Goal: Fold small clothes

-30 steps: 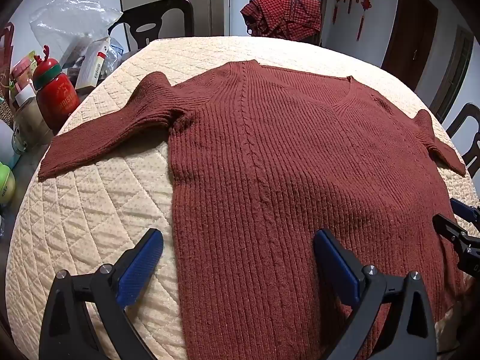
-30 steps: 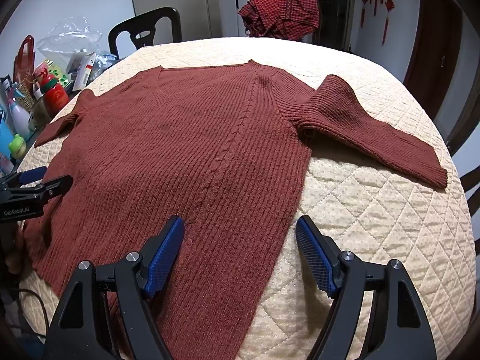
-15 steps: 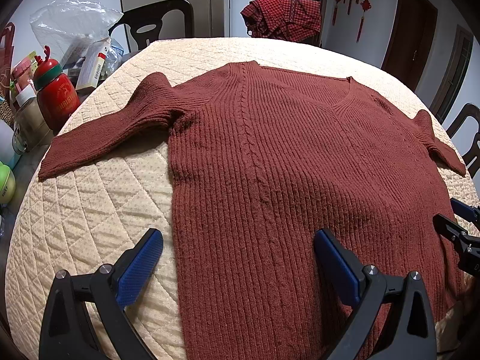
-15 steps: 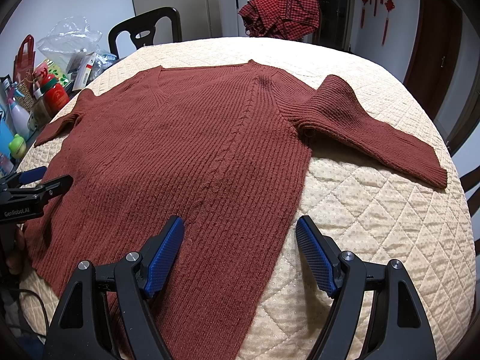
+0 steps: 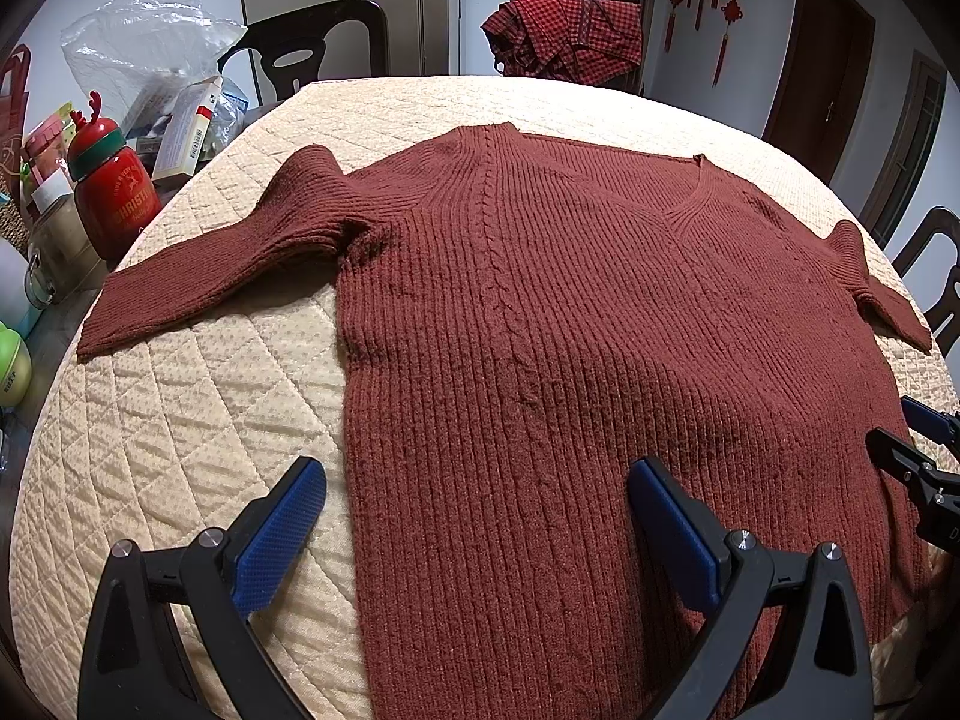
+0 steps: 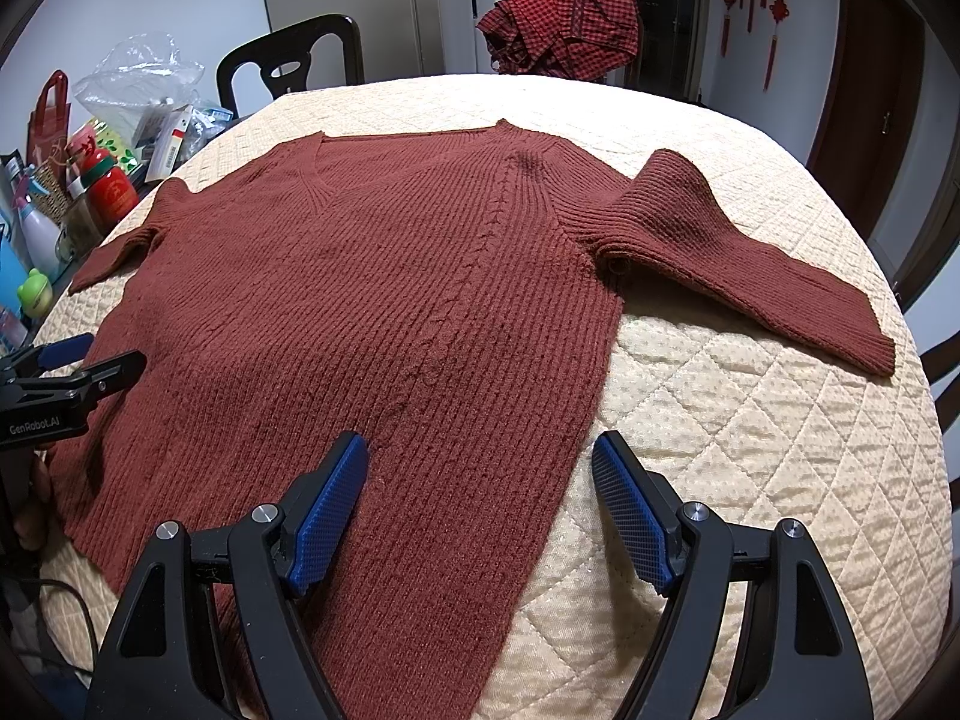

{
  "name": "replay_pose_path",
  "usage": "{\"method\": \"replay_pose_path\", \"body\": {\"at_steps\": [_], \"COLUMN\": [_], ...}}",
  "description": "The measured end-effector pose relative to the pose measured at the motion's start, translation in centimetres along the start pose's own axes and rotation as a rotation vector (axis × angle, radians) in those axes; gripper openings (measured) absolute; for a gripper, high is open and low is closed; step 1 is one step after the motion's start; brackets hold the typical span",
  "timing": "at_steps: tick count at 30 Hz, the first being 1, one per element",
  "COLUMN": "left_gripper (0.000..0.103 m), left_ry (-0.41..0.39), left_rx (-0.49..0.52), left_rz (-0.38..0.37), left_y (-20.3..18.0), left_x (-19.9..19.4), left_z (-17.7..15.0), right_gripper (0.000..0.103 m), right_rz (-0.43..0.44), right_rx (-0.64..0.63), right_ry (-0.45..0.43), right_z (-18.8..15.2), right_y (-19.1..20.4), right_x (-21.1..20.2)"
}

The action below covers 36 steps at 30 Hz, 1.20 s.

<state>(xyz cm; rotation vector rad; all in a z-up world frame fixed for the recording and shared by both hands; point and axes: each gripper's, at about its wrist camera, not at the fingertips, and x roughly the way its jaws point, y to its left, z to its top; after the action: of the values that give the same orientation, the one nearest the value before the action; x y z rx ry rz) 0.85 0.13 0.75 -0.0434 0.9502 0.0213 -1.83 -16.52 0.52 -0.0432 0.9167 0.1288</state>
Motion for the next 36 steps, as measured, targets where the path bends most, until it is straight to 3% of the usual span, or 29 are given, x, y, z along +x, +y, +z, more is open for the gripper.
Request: {"method": "replay_pose_path", "body": {"at_steps": [36], "left_gripper": [0.102], "left_ry": [-0.008], "left_rx": [0.000], "left_rz": [0.000], "left_y": [0.0], "left_x": [-0.1], "left_z": [-0.9], "right_gripper": [0.078], "right_rz": [0.000], "right_rx": [0.000], "right_ry": [0.000], "right_z": [0.0], "right_y": [0.2], "right_x": [0.0]}}
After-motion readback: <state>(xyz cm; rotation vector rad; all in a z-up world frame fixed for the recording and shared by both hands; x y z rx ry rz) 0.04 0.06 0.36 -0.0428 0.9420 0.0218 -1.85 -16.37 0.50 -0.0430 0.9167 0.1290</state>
